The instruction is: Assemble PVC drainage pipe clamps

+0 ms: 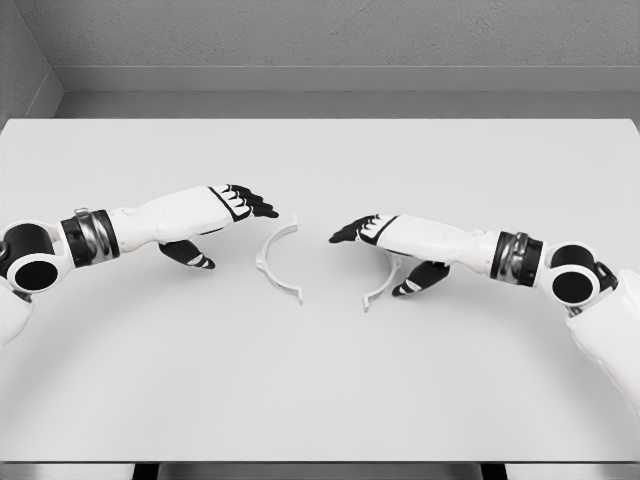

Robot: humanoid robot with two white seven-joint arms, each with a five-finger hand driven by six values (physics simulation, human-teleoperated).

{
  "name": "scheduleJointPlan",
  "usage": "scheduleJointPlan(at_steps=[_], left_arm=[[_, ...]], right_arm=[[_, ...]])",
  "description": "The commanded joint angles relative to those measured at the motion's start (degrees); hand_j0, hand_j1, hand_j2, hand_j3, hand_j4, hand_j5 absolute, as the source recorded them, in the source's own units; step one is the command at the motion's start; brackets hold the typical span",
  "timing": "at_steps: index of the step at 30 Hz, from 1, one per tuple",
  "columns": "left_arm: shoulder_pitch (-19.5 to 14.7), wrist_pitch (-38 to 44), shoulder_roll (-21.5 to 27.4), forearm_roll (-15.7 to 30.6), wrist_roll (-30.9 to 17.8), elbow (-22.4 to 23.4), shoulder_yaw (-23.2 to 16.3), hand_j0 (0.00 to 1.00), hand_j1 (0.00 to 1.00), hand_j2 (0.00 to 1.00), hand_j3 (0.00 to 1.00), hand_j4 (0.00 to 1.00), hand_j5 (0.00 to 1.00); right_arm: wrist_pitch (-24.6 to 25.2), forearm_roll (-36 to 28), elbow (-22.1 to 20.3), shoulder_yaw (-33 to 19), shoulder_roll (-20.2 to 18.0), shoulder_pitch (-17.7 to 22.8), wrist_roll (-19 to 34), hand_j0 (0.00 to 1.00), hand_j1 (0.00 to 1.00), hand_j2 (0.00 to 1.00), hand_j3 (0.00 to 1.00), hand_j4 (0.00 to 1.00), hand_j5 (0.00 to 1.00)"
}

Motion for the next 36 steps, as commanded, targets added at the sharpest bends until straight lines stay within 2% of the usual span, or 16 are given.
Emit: scheduleJointPlan(at_steps=[1, 3, 5, 18, 22, 27, 29, 34, 36], left_arm=[[0.0, 0.1, 0.0, 0.4, 0.0, 0.0, 0.1, 1.00, 1.00, 1.00, 1.00, 1.00, 1.00], [-0.4, 0.1, 0.1, 0.4, 0.0, 0.0, 0.0, 1.00, 1.00, 1.00, 1.00, 1.00, 1.00], [-0.4, 0.1, 0.0, 0.4, 0.0, 0.1, 0.1, 1.00, 1.00, 1.00, 1.00, 1.00, 1.00], [-0.6, 0.1, -1.7, 0.4, -0.1, 0.1, 0.0, 1.00, 1.00, 1.00, 1.00, 1.00, 1.00], [-0.9, 0.1, -1.7, 0.4, -0.1, 0.1, 0.0, 1.00, 1.00, 1.00, 1.00, 1.00, 1.00], [-1.1, 0.1, -2.1, 0.4, -0.1, 0.2, 0.0, 1.00, 1.00, 1.00, 1.00, 1.00, 1.00], [-1.8, 0.1, -2.9, 0.4, -0.1, 1.9, -0.1, 1.00, 1.00, 1.00, 1.00, 1.00, 1.00], [-1.8, 0.1, -2.9, 0.3, -0.1, 2.1, 0.0, 1.00, 1.00, 1.00, 1.00, 1.00, 1.00], [-2.1, 0.1, -2.9, 0.3, -0.1, 2.1, 0.0, 1.00, 1.00, 1.00, 1.00, 1.00, 1.00]], right_arm=[[0.2, -0.5, 0.0, 0.0, 0.0, 0.0, 0.0, 1.00, 1.00, 1.00, 1.00, 1.00, 1.00], [0.2, -0.5, 0.0, 0.0, 0.1, -0.2, 0.0, 1.00, 1.00, 1.00, 1.00, 1.00, 1.00], [0.2, -0.4, 0.0, 0.0, 2.2, -0.4, 0.0, 1.00, 1.00, 1.00, 1.00, 1.00, 1.00], [0.2, 1.2, 0.1, 0.0, 4.7, -0.5, 0.0, 1.00, 1.00, 1.00, 1.00, 1.00, 1.00], [0.2, 1.1, -0.2, -0.4, 4.0, -0.5, 0.0, 1.00, 1.00, 1.00, 1.00, 1.00, 1.00], [0.2, 0.4, -0.4, -7.7, -0.2, -0.4, 0.0, 1.00, 1.00, 1.00, 1.00, 1.00, 1.00], [0.2, 0.5, -0.4, -10.0, -0.7, -0.5, 0.0, 1.00, 1.00, 1.00, 1.00, 1.00, 1.00], [0.2, 2.4, 1.6, -10.1, -0.8, -3.9, 0.0, 1.00, 1.00, 1.00, 1.00, 1.00, 1.00], [0.2, 2.9, 2.5, -10.1, -0.6, -3.8, 0.0, 1.00, 1.00, 1.00, 1.00, 1.00, 1.00]])
